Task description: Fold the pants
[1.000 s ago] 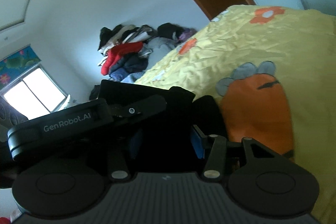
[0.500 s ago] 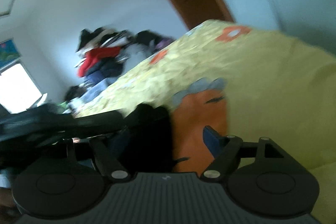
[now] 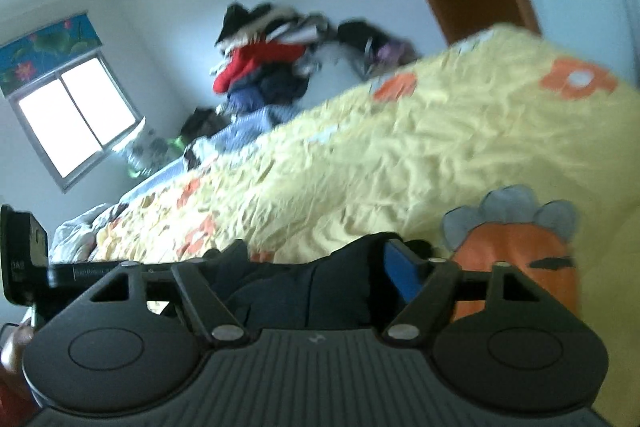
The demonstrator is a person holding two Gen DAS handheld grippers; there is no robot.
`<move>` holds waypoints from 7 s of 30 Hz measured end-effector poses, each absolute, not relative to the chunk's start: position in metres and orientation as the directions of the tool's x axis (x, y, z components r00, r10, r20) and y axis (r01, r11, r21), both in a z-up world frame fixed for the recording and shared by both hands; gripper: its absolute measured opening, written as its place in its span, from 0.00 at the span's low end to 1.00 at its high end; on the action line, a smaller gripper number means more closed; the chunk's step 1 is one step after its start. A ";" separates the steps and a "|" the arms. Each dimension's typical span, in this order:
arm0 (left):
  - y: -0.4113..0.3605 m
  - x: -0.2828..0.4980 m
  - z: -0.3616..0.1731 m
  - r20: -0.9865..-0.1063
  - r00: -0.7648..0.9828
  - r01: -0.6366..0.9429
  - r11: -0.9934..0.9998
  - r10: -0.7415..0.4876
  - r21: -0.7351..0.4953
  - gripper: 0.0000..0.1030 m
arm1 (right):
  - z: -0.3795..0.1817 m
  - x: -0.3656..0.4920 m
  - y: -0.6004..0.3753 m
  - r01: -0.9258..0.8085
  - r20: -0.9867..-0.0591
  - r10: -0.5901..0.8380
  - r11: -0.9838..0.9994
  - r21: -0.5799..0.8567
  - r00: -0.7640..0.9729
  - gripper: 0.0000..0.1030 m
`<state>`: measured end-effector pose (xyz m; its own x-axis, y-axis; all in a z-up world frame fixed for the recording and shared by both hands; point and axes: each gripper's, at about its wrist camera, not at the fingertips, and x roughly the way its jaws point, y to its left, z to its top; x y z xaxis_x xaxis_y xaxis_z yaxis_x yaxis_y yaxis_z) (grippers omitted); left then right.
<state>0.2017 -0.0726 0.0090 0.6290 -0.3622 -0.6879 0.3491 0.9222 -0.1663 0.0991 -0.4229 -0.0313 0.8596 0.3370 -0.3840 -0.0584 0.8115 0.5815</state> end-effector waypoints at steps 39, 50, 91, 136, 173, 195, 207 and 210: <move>-0.080 0.185 -0.002 -0.646 0.623 0.411 0.888 -0.440 -0.208 0.91 | -0.039 0.005 -0.388 -0.006 -0.474 0.236 0.899 0.437 0.848 0.61; -0.088 0.125 -0.005 -0.625 0.617 0.488 0.856 -0.478 -0.173 0.92 | -0.033 -0.009 -0.368 -0.017 -0.504 0.128 0.976 0.219 0.854 0.31; -0.072 0.159 -0.029 -0.659 0.471 0.559 0.776 -0.586 -0.291 0.99 | -0.054 0.075 -0.420 -0.097 -0.526 0.372 0.874 0.477 0.765 0.53; 0.003 0.145 0.019 -0.555 0.639 0.482 0.840 -0.533 -0.252 0.83 | -0.010 0.067 -0.399 0.179 -0.535 -0.010 0.947 0.265 0.845 0.18; 0.034 0.170 0.033 -0.454 0.762 0.397 0.887 -0.461 -0.235 0.20 | 0.012 0.135 -0.325 -0.285 -0.309 0.534 0.758 0.586 0.787 0.27; 0.016 0.225 0.008 -0.583 0.680 0.330 0.896 -0.444 -0.297 1.00 | 0.002 0.200 -0.249 -0.337 -0.506 0.433 0.901 0.274 0.746 0.63; 0.012 0.191 -0.003 -0.594 0.772 0.255 0.966 -0.226 -0.036 1.00 | 0.001 0.170 -0.234 -0.297 -0.534 0.272 0.954 0.040 0.801 0.64; 0.009 0.178 -0.015 -0.621 0.761 0.264 0.964 -0.190 0.028 1.00 | -0.011 0.150 -0.223 -0.382 -0.580 0.330 0.924 0.035 0.745 0.64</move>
